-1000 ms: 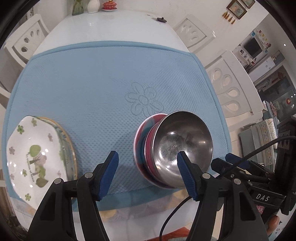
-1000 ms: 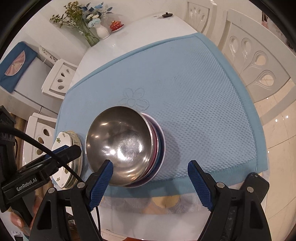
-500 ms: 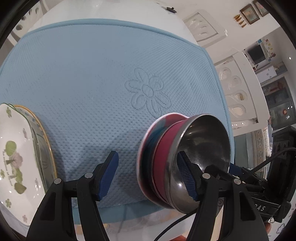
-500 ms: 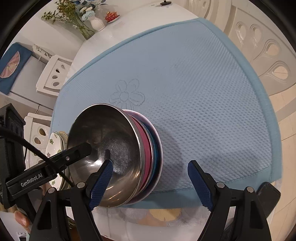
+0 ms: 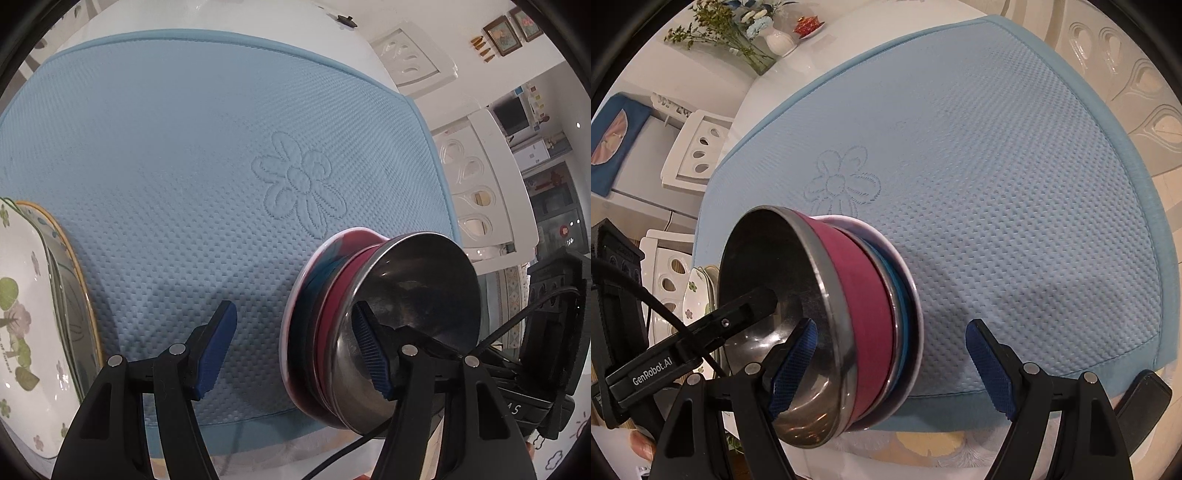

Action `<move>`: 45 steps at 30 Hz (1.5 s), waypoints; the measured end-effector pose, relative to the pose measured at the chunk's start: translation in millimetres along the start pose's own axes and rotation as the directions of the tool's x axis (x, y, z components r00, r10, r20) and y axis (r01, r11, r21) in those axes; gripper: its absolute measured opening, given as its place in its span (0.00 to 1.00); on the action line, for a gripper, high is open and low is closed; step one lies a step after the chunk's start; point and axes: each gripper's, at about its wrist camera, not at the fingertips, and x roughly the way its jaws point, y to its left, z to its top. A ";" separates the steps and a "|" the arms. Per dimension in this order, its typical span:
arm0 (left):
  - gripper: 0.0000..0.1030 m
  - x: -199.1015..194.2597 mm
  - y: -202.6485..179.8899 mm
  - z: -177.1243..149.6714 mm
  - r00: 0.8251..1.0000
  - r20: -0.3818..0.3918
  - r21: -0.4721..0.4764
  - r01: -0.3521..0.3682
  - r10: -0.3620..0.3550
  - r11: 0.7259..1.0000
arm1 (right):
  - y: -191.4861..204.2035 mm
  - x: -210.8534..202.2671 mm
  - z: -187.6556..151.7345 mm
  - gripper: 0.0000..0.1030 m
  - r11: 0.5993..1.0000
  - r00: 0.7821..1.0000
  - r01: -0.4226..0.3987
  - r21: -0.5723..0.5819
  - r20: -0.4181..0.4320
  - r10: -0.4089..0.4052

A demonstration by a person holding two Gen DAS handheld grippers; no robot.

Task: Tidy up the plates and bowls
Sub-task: 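Lift the nested bowl stack off the mat with the right gripper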

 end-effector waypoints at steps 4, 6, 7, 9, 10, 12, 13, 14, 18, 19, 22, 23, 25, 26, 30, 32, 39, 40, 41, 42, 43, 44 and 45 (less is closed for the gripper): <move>0.59 -1.4 2.2 -0.4 1.000 0.001 -0.008 0.022 -0.022 1.000 | -4.6 7.1 1.1 0.63 0.999 0.999 -0.041 0.028 -0.026 0.042; 0.59 -2.3 1.9 -0.5 1.000 0.002 -0.009 0.028 -0.028 1.000 | -7.9 9.8 0.9 0.62 0.998 0.998 -0.051 0.042 -0.036 0.052; 0.59 -3.0 1.6 -0.7 0.999 0.004 -0.007 0.032 -0.032 0.999 | -9.4 10.2 1.0 0.62 0.998 0.998 -0.055 0.042 -0.038 0.056; 0.59 -3.2 -0.4 -0.7 0.999 0.007 -0.005 0.038 -0.038 0.999 | -10.2 10.8 0.7 0.62 0.998 0.998 -0.058 0.039 -0.038 0.060; 0.59 -3.4 -0.5 -1.0 0.999 0.009 -0.005 0.042 -0.042 0.999 | -10.1 11.1 0.8 0.62 0.997 0.997 -0.061 0.039 -0.037 0.063; 0.59 -4.5 1.6 -2.0 0.998 0.015 -0.009 0.066 -0.066 0.998 | -12.6 11.6 1.3 0.61 0.996 0.996 -0.074 0.042 -0.040 0.076; 0.59 -5.2 2.8 -2.4 0.996 0.019 -0.015 0.090 -0.090 0.996 | -12.3 12.7 1.5 0.60 0.996 0.996 -0.080 0.045 -0.042 0.082; 0.59 -5.6 4.0 -3.1 0.995 0.023 -0.023 0.101 -0.101 0.995 | -13.2 14.0 1.4 0.59 0.995 0.995 -0.086 0.050 -0.047 0.088; 0.59 -2.1 5.5 -2.8 0.994 0.025 -0.046 0.110 -0.109 0.993 | -25.6 16.7 4.1 0.52 0.986 0.988 -0.135 0.095 -0.068 0.142; 0.59 -2.3 6.1 -3.3 0.993 0.026 -0.049 0.112 -0.111 0.992 | -26.1 17.3 3.8 0.52 0.984 0.986 -0.145 0.103 -0.072 0.153; 0.59 -5.9 5.8 -5.5 0.993 0.044 -0.048 0.114 -0.112 0.992 | -23.4 17.0 4.1 0.51 0.987 0.987 -0.134 0.091 -0.073 0.141; 0.59 -6.6 5.4 -6.1 0.992 0.048 -0.047 0.116 -0.113 0.992 | -19.8 17.9 4.2 0.52 0.988 0.988 -0.131 0.087 -0.072 0.137; 0.59 -9.2 7.3 -8.2 0.992 0.054 -0.044 0.120 -0.117 0.992 | -14.0 18.8 4.3 0.52 0.990 0.990 -0.121 0.079 -0.070 0.126; 0.59 -10.3 7.6 -8.9 0.991 0.057 -0.044 0.122 -0.119 0.992 | -12.1 18.6 4.2 0.52 0.991 0.991 -0.114 0.072 -0.068 0.119; 0.59 -12.1 12.7 -11.3 0.991 0.060 -0.052 0.127 -0.123 0.991 | -0.6 21.8 4.6 0.52 0.994 0.994 -0.092 0.053 -0.060 0.095; 0.59 -13.0 14.0 -11.9 0.990 0.070 -0.063 0.126 -0.121 0.990 | 0.7 22.1 5.4 0.52 0.995 0.994 -0.086 0.046 -0.056 0.089; 0.59 -11.6 15.6 -11.7 0.991 0.068 -0.072 0.119 -0.114 0.990 | 8.0 25.2 9.3 0.52 0.998 0.997 -0.064 0.010 -0.041 0.064; 0.59 -11.3 15.7 -11.4 0.991 0.067 -0.073 0.118 -0.114 0.990 | 8.6 25.5 9.6 0.52 0.998 0.997 -0.063 0.008 -0.041 0.064; 0.59 -10.9 15.9 -10.7 0.991 0.067 -0.074 0.118 -0.113 0.990 | 8.3 25.7 9.9 0.52 0.998 0.997 -0.064 0.006 -0.041 0.064; 0.59 -10.5 15.6 -10.1 0.991 0.066 -0.075 0.118 -0.113 0.990 | 8.0 26.0 10.2 0.52 0.998 0.997 -0.065 0.004 -0.041 0.065; 0.59 -10.3 15.8 -9.8 0.992 0.065 -0.076 0.117 -0.112 0.990 | 7.7 26.3 10.6 0.52 0.998 0.997 -0.066 0.003 -0.042 0.066; 0.59 -10.1 16.0 -9.7 0.992 0.065 -0.079 0.115 -0.110 0.990 | 7.0 26.4 10.9 0.52 0.998 0.997 -0.066 0.002 -0.043 0.066; 0.59 -9.7 15.8 -9.6 0.992 0.065 -0.081 0.113 -0.108 0.990 | 7.5 26.9 11.7 0.52 0.998 0.997 -0.067 0.000 -0.043 0.067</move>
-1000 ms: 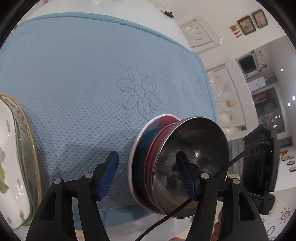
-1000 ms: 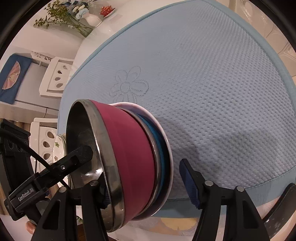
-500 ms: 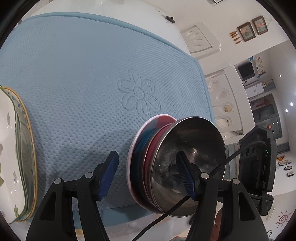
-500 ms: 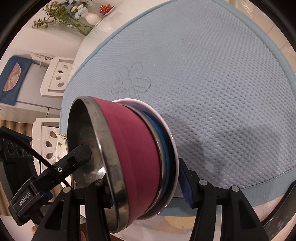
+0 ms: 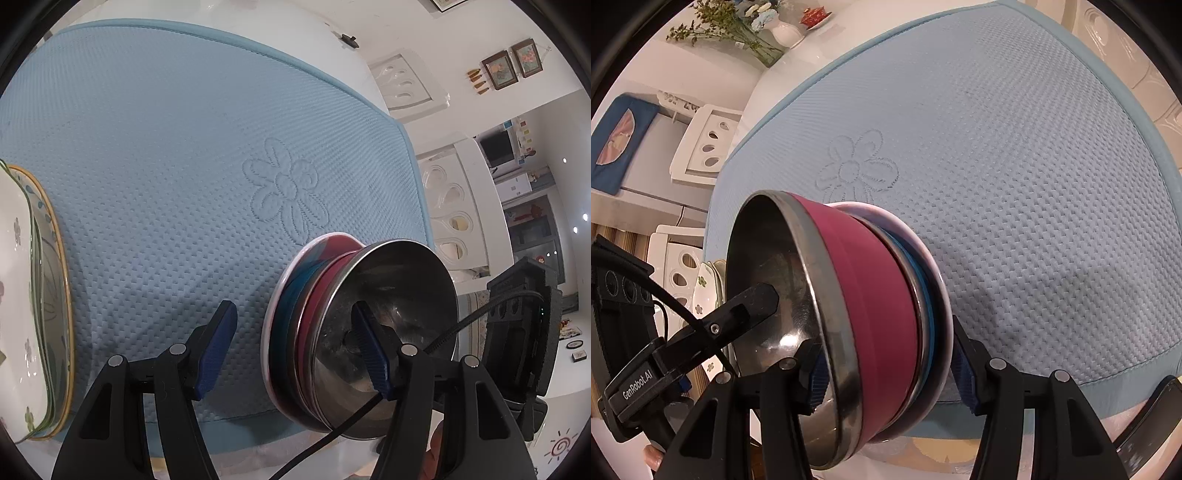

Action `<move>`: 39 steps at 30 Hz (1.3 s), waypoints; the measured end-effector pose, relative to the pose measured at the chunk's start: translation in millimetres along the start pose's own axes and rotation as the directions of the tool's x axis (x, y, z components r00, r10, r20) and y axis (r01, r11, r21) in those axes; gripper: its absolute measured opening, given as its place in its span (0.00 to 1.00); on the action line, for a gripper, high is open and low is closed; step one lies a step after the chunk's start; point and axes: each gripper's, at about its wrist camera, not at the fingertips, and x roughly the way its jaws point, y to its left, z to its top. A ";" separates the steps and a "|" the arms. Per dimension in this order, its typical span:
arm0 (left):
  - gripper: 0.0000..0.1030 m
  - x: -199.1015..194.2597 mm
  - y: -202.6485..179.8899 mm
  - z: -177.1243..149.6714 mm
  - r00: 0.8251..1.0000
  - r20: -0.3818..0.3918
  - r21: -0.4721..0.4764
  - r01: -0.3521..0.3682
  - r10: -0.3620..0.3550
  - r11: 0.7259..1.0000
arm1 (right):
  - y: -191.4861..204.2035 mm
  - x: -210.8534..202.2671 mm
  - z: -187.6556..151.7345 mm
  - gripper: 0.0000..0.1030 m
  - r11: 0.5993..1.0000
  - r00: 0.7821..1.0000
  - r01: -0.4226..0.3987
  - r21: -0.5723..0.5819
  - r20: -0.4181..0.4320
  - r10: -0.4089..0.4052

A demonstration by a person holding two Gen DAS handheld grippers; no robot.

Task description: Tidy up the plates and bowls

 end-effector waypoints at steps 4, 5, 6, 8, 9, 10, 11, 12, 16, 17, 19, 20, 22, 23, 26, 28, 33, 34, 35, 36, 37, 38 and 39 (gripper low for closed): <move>0.57 1.7 1.2 -0.3 1.000 -0.006 -0.005 -0.001 0.001 1.000 | -1.6 -0.4 1.6 0.52 1.000 1.000 0.001 -0.014 0.001 -0.001; 0.57 2.5 1.2 -0.4 1.000 -0.009 -0.007 0.001 -0.001 1.000 | -3.7 -1.5 1.5 0.52 1.000 1.000 0.001 -0.018 0.001 -0.001; 0.57 3.1 1.2 -0.7 1.000 -0.010 -0.008 0.001 -0.001 1.000 | -4.5 -1.7 1.6 0.52 1.000 1.000 0.000 -0.021 0.002 0.000; 0.57 4.0 0.7 -0.7 1.000 -0.012 -0.011 0.004 -0.004 1.000 | -4.9 -1.4 2.2 0.52 1.000 1.000 -0.004 -0.022 0.001 0.004; 0.57 4.3 0.4 -0.5 1.000 -0.012 -0.011 0.004 -0.004 1.000 | -6.3 -1.9 1.8 0.52 1.000 1.000 -0.006 -0.023 0.001 0.006; 0.57 4.5 0.2 -0.5 1.000 -0.012 -0.011 0.004 -0.004 1.000 | -7.5 -2.1 1.8 0.52 1.000 1.000 -0.008 -0.023 0.000 0.008; 0.57 4.6 0.2 -0.3 1.000 -0.012 -0.010 0.004 -0.004 1.000 | -9.3 -2.8 1.5 0.52 1.000 1.000 -0.009 -0.024 0.000 0.009; 0.57 4.3 0.2 -0.3 1.000 -0.011 -0.009 0.003 -0.004 1.000 | -9.9 -2.9 1.1 0.52 1.000 1.000 -0.010 -0.025 -0.001 0.010; 0.57 4.5 -0.6 -0.8 1.000 -0.011 -0.008 0.000 0.000 1.000 | -10.9 -3.9 -0.4 0.52 0.999 1.000 -0.011 -0.033 -0.001 0.011; 0.57 4.4 -0.9 -0.8 1.000 -0.011 -0.007 0.000 0.000 1.000 | -10.8 -4.0 -0.7 0.52 0.999 1.000 -0.011 -0.033 0.000 0.011; 0.57 4.3 -1.8 -1.0 1.000 -0.010 -0.005 -0.002 0.002 1.000 | -10.2 -3.8 -1.9 0.52 0.999 1.000 -0.014 -0.031 0.001 0.014; 0.57 4.1 -1.9 -1.4 1.000 -0.010 -0.005 -0.003 0.003 1.000 | -10.5 -3.7 -2.3 0.52 0.999 1.000 -0.015 -0.031 0.001 0.015; 0.57 4.2 -2.4 -1.9 1.000 -0.010 -0.005 -0.003 0.003 1.000 | -11.3 -4.0 -2.7 0.52 0.999 1.000 -0.016 -0.031 0.001 0.016; 0.57 4.3 -2.5 -2.2 1.000 -0.010 -0.006 -0.003 0.003 1.000 | -11.3 -3.9 -2.9 0.52 0.999 1.000 -0.016 -0.031 0.001 0.016; 0.57 4.0 -2.1 -2.2 1.000 -0.010 -0.005 -0.001 0.001 1.000 | -11.9 -4.2 -3.7 0.52 0.999 1.000 -0.017 -0.034 0.000 0.017; 0.54 3.5 -1.6 -2.4 1.000 -0.012 -0.003 0.000 0.000 1.000 | -11.3 -4.3 -5.0 0.52 0.999 1.000 -0.018 -0.034 -0.001 0.018; 0.46 4.4 -0.2 -3.4 1.000 -0.020 0.003 0.001 -0.001 1.000 | -14.6 -5.4 -4.8 0.52 0.999 1.000 -0.031 -0.028 0.001 0.031; 0.42 5.9 0.2 -3.2 1.000 -0.024 0.001 0.003 -0.003 1.000 | -16.4 -4.9 -4.0 0.52 0.999 0.999 -0.039 -0.023 -0.002 0.039; 0.39 7.2 0.0 -2.8 1.000 -0.027 -0.001 0.006 -0.006 1.000 | -17.9 -4.5 -3.1 0.52 0.999 0.999 -0.043 -0.020 -0.004 0.043; 0.34 9.1 0.2 -2.4 0.999 -0.032 -0.004 0.008 -0.008 1.000 | -18.6 -4.6 -2.9 0.52 0.999 0.999 -0.045 -0.020 -0.004 0.045; 0.32 10.3 0.4 -2.1 1.000 -0.031 -0.003 0.001 -0.001 1.000 | -18.5 -4.8 -3.2 0.52 0.999 0.999 -0.045 -0.022 -0.002 0.045; 0.32 10.6 0.2 -2.3 1.000 -0.030 0.000 0.000 0.000 1.000 | -18.4 -5.1 -3.8 0.52 0.999 0.999 -0.044 -0.024 -0.001 0.044; 0.32 10.4 0.0 -2.6 1.000 -0.028 0.003 -0.001 0.001 1.000 | -18.4 -5.8 -4.0 0.52 0.999 0.999 -0.044 -0.025 0.002 0.044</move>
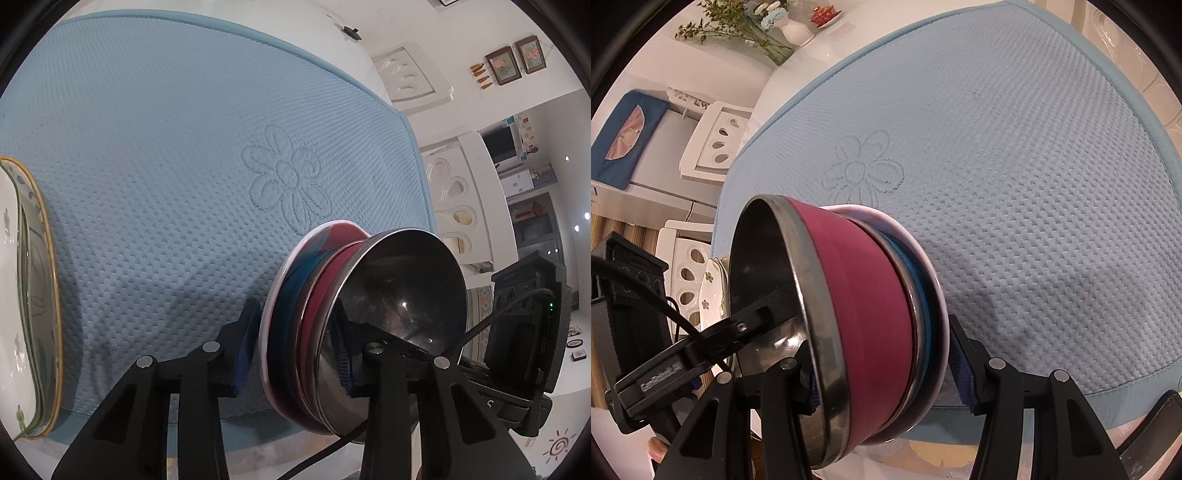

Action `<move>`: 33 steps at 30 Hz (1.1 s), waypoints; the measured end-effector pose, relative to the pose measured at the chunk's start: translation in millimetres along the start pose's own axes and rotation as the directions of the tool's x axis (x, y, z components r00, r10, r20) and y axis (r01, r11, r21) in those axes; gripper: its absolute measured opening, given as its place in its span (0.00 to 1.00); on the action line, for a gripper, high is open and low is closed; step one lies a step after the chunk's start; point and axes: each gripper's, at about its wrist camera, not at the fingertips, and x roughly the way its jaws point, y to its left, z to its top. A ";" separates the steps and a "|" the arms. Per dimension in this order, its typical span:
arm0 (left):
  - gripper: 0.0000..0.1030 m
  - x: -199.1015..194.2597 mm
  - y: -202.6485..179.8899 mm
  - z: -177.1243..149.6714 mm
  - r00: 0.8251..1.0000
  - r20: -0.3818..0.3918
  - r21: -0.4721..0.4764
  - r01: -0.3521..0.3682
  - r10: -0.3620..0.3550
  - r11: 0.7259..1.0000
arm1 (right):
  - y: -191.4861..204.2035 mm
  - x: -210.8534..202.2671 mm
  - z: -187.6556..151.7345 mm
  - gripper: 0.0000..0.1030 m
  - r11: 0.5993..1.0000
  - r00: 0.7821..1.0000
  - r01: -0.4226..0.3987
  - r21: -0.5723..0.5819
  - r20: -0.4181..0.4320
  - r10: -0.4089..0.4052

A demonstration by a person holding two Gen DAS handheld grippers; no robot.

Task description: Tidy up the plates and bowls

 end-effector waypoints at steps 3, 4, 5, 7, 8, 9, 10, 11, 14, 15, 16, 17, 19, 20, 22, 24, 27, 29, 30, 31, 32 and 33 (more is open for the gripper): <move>0.32 -1.5 -2.2 -0.5 1.000 0.008 0.000 -0.009 0.009 1.000 | 0.4 -0.8 -1.2 0.51 1.000 1.000 0.004 0.011 0.006 -0.005; 0.32 -2.1 -3.9 -1.0 1.000 0.012 -0.004 -0.015 0.015 1.000 | -0.2 -1.5 -1.3 0.51 1.000 1.000 0.007 0.020 0.005 -0.007; 0.32 -3.1 -5.8 -1.4 1.000 0.020 -0.011 -0.024 0.024 1.000 | -1.5 -2.6 -1.5 0.51 1.000 1.000 0.012 0.029 0.005 -0.012; 0.32 -5.2 -9.4 -2.5 0.999 0.032 -0.018 -0.041 0.041 0.999 | -0.5 -4.5 -2.0 0.51 0.999 1.000 0.024 0.049 0.006 -0.024; 0.32 -6.7 -11.8 -3.2 0.998 0.039 -0.015 -0.051 0.052 0.999 | 0.4 -5.6 -1.9 0.51 0.998 1.000 0.027 0.053 0.007 -0.027; 0.32 -8.1 -14.4 -3.6 0.997 0.045 -0.010 -0.059 0.059 0.998 | 0.2 -7.0 -0.9 0.51 0.998 1.000 0.026 0.053 0.006 -0.026; 0.32 -9.5 -16.1 -4.1 0.997 0.049 -0.009 -0.065 0.066 0.998 | 0.1 -8.1 0.0 0.51 0.998 1.000 0.024 0.054 0.005 -0.025; 0.32 -11.5 -18.3 -4.0 0.996 0.052 -0.008 -0.075 0.076 0.997 | 0.5 -9.4 1.3 0.51 0.998 1.000 0.023 0.056 0.002 -0.023; 0.32 -17.8 -21.5 -2.1 0.994 0.067 -0.010 -0.082 0.082 0.997 | -1.0 -14.2 7.1 0.51 0.997 1.000 0.017 0.069 -0.003 -0.017; 0.32 -20.2 -22.0 -1.3 0.994 0.072 -0.010 -0.081 0.081 0.997 | -0.6 -16.3 9.0 0.51 0.997 1.000 0.014 0.070 -0.002 -0.014; 0.32 -22.6 -21.5 -1.2 0.994 0.076 -0.011 -0.079 0.080 0.997 | 0.3 -17.8 10.1 0.51 0.998 1.000 0.012 0.069 0.000 -0.012; 0.32 -25.6 -22.0 0.3 0.994 0.082 -0.013 -0.077 0.078 0.997 | 1.4 -19.6 11.6 0.51 0.998 1.000 0.008 0.068 0.000 -0.008; 0.32 -29.3 -23.8 1.1 0.993 0.091 -0.015 -0.073 0.074 0.997 | 1.2 -23.6 14.5 0.51 0.998 1.000 0.001 0.070 0.000 -0.001; 0.32 -32.6 -25.5 2.2 0.993 0.098 -0.013 -0.072 0.073 0.997 | 2.0 -26.1 15.3 0.51 0.998 1.000 0.001 0.071 0.001 -0.001; 0.32 -36.0 -28.6 3.2 0.991 0.106 -0.009 -0.077 0.077 0.997 | 3.2 -33.5 17.8 0.51 0.999 1.000 0.016 0.044 0.006 -0.017; 0.32 -44.6 -32.3 2.8 0.989 0.121 -0.009 -0.087 0.088 0.996 | 12.7 -42.0 19.4 0.51 1.000 0.999 0.030 0.005 0.023 -0.030; 0.32 -62.6 -34.9 2.8 0.983 0.153 -0.017 -0.100 0.101 0.995 | 27.7 -52.0 21.9 0.51 0.999 0.999 0.013 -0.037 0.038 -0.012; 0.32 -78.6 -32.9 2.4 0.977 0.182 -0.028 -0.106 0.110 0.994 | 38.0 -56.5 22.5 0.51 0.998 0.999 0.000 -0.059 0.044 0.003; 0.32 -87.5 -30.9 2.1 0.973 0.196 -0.031 -0.115 0.119 0.993 | 45.3 -58.4 22.7 0.51 0.998 0.999 -0.006 -0.067 0.044 0.009; 0.32 -95.6 -28.6 1.7 0.969 0.208 -0.034 -0.125 0.130 0.992 | 54.2 -60.1 22.2 0.51 0.997 0.999 -0.013 -0.077 0.045 0.017; 0.32 -104.6 -25.1 1.6 0.966 0.221 -0.039 -0.132 0.137 0.991 | 64.5 -61.7 21.6 0.51 0.995 0.999 -0.021 -0.095 0.047 0.025; 0.32 -111.6 -22.6 1.9 0.963 0.231 -0.045 -0.135 0.141 0.990 | 71.7 -61.8 21.0 0.51 0.994 0.998 -0.024 -0.106 0.048 0.029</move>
